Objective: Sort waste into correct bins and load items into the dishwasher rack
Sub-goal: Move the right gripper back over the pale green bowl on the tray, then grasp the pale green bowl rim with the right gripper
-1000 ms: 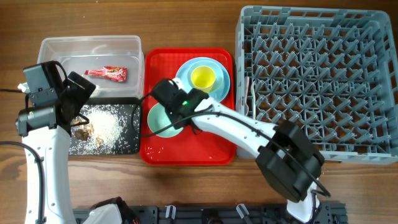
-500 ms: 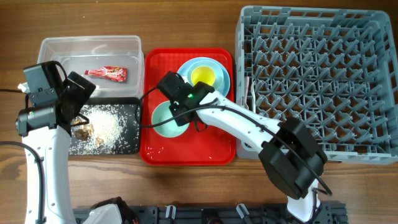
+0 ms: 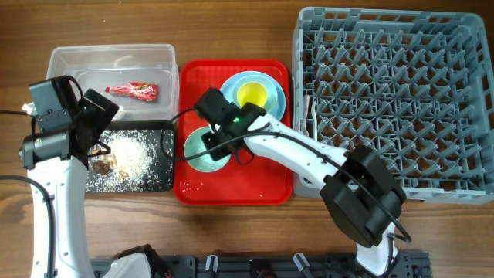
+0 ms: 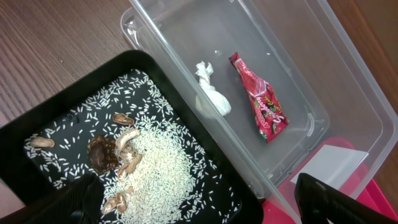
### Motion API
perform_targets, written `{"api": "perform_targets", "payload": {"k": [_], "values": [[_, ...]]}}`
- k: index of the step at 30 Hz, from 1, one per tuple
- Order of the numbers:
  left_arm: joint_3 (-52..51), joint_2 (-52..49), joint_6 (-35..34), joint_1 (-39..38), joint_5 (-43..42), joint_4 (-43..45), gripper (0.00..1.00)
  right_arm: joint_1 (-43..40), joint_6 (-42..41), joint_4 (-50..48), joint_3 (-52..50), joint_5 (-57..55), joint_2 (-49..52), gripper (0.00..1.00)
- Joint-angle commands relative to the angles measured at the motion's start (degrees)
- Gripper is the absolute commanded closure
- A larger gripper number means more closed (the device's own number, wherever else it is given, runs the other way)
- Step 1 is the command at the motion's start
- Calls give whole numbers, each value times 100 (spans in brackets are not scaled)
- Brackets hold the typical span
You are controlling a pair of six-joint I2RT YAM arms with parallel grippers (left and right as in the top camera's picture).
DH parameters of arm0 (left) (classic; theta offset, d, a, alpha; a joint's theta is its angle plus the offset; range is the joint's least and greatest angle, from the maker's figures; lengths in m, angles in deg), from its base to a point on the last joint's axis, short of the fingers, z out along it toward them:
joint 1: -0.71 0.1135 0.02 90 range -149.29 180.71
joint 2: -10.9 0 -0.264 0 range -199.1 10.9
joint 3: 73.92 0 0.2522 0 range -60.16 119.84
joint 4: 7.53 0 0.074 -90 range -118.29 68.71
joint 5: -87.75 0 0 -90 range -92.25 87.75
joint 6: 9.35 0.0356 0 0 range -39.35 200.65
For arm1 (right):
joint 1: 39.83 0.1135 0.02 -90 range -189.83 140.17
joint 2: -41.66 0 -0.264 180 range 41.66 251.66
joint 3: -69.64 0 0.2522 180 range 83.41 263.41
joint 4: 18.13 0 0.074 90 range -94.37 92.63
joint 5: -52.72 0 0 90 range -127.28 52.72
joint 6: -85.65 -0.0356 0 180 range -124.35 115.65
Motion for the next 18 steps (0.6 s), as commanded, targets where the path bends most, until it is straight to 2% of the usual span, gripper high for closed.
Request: {"api": "perform_targets", "payload": {"k": [1,8,12,15,17,18], "values": [[48,57,92,26,17,13,0,2,26,-2,-33,-212,-37,96],[48,57,90,28,17,13,0,2,-426,608,-33,-1526,-37,96],[48,57,90,28,17,13,0,2,-695,1108,-31,-2645,-37,96],[48,57,90,28,17,13,0,2,-581,1078,74,-2227,-42,95],[48,57,90,28,17,13,0,72,157,984,278,-1220,-140,94],[48,57,90,28,17,13,0,146,223,850,328,-970,-302,94]]}}
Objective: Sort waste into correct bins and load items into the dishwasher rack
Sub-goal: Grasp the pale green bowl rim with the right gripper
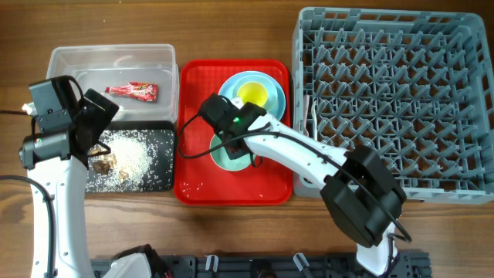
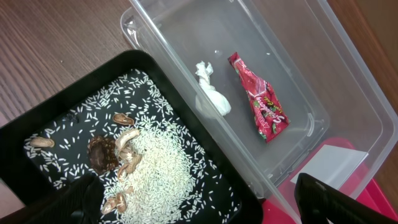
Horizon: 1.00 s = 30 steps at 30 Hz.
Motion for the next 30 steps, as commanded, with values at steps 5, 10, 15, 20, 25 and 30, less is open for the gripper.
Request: {"api": "perform_targets", "payload": {"k": [5,10,15,20,25,30], "values": [[48,57,90,26,17,13,0,188,621,-514,232,1897,-785,84],[48,57,92,28,17,13,0,444,551,-780,-236,1912,-721,74],[48,57,92,28,17,13,0,546,562,-837,-289,1845,-466,68],[48,57,92,28,17,13,0,546,542,-752,-293,1460,-138,68],[48,57,90,28,17,13,0,546,542,-704,-297,1394,66,67],[48,57,92,28,17,13,0,546,542,-669,-326,1351,98,73]]}}
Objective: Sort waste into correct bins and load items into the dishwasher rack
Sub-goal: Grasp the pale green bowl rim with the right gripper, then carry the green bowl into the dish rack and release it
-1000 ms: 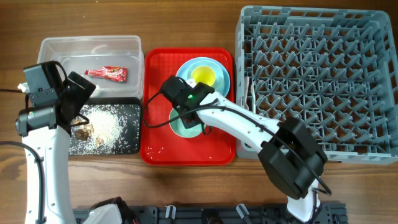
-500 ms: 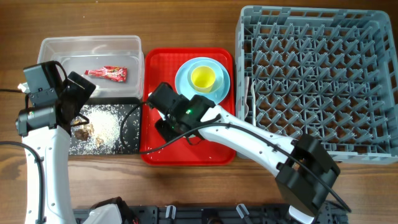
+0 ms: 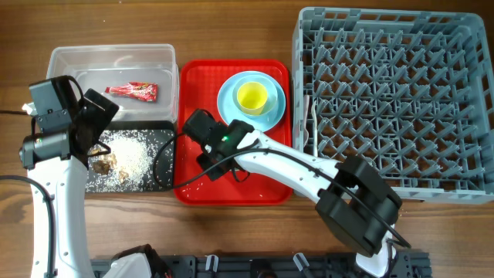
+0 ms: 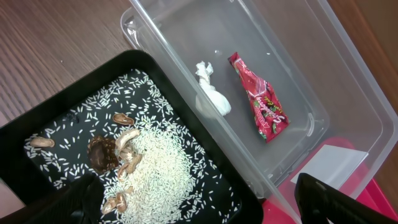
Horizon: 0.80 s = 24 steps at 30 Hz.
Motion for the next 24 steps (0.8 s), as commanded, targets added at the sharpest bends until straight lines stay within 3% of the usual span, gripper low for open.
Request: {"api": "perform_targets", "payload": {"k": [1,3,6,9,12,14,17,20,24], "values": [[48,57,90,28,17,13,0,-9,28,4,-114,-157,162,73],[48,57,90,28,17,13,0,-15,28,-7,-142,-157,210,73],[48,57,90,28,17,13,0,-26,20,-22,-129,-153,223,95],[48,57,92,28,17,13,0,-26,0,101,63,127,168,96],[48,57,92,28,17,13,0,-66,46,708,920,1578,-275,96],[48,57,90,28,17,13,0,-188,9,894,1384,1781,-693,96],[48,57,92,28,17,13,0,-887,-581,1023,1558,1843,-1648,96],[48,57,90,28,17,13,0,-2188,-542,1397,1554,3228,-2341,96],[48,57,90,28,17,13,0,-4216,267,1727,1451,5766,-2559,96]]}}
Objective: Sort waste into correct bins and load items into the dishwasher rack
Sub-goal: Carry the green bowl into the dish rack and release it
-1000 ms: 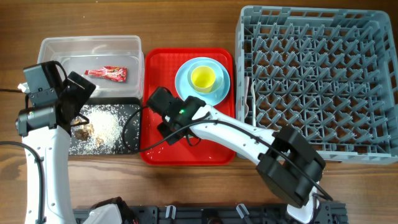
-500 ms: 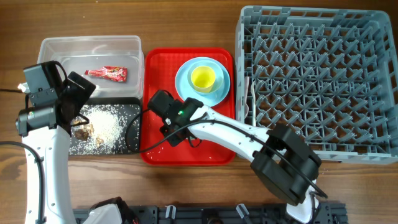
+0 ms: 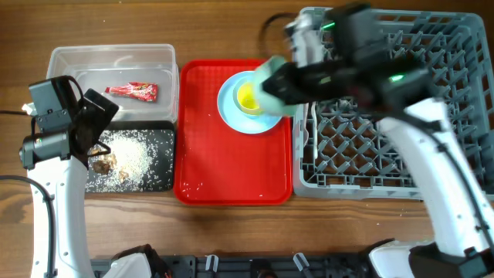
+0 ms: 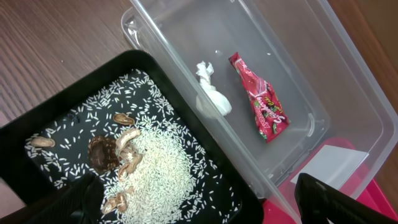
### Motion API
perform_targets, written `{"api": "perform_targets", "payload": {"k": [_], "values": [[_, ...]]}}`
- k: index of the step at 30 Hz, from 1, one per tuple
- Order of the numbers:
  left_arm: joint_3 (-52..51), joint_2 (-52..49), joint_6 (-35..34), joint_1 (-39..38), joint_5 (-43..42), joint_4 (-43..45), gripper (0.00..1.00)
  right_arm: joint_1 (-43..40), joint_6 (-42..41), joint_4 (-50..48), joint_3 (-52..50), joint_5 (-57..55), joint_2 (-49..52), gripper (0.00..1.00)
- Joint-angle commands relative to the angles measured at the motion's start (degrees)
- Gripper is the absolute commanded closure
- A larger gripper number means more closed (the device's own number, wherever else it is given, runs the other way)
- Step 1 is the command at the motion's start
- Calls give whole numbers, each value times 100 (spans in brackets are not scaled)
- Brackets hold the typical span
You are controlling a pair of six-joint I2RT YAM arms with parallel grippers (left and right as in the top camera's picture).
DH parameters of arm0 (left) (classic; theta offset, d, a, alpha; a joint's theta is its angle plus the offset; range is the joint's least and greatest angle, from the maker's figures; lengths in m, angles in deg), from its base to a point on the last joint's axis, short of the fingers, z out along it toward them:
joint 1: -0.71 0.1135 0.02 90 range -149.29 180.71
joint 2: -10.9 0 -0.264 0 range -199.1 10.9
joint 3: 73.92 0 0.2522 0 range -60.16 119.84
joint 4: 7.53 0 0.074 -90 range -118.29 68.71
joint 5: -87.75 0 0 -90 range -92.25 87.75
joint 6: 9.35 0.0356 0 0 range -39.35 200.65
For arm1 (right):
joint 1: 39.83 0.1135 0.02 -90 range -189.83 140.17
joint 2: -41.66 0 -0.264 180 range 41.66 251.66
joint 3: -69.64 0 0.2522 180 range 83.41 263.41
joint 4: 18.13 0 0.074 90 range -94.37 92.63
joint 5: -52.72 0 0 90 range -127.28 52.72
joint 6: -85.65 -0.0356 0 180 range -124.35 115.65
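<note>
A pale green bowl (image 3: 272, 83) hangs blurred above the red tray's (image 3: 231, 166) far right part, beside the grey dishwasher rack (image 3: 417, 108); my right gripper (image 3: 284, 80) is shut on it. On the tray a blue plate (image 3: 230, 108) carries a yellow cup (image 3: 248, 97). My left gripper (image 4: 198, 205) stands open over the black tray (image 4: 56, 121) of rice (image 4: 158, 165) and nut scraps. The clear bin (image 4: 292, 56) holds a red wrapper (image 4: 261, 106) and a white tissue (image 4: 212, 98).
The rack fills the right side of the table, its near left corner next to the red tray. Clear bin (image 3: 112, 58) and black tray (image 3: 154, 184) sit stacked along the left. Wooden table (image 3: 231, 31) shows around them.
My right gripper was low on the red tray's left half; now it is raised at the tray's far right by the rack, holding the green bowl. The left arm has not moved.
My right gripper was at the green bowl on the red tray's left half, then slightly further right with it, then low at the tray's left with the bowl hidden beneath. Now the bowl is off the tray, held up beside the rack. The left gripper stayed open throughout.
</note>
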Motion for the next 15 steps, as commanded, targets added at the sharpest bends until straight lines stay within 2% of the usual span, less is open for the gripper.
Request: {"api": "perform_targets", "payload": {"k": [1,5,8,12,15], "values": [[48,57,90,28,17,9,0,-1176,782,28,-236,2461,-7,96],[48,57,90,28,17,9,0,-2356,1810,-42,-1475,3888,-7,96],[48,57,92,28,17,9,0,-2920,2459,-120,-2822,4363,-4,96],[48,57,92,28,17,9,0,-3106,2422,-935,-4242,5101,-7,96],[48,57,92,28,17,9,0,-3106,2415,-1263,-4739,5176,-4,96]]}}
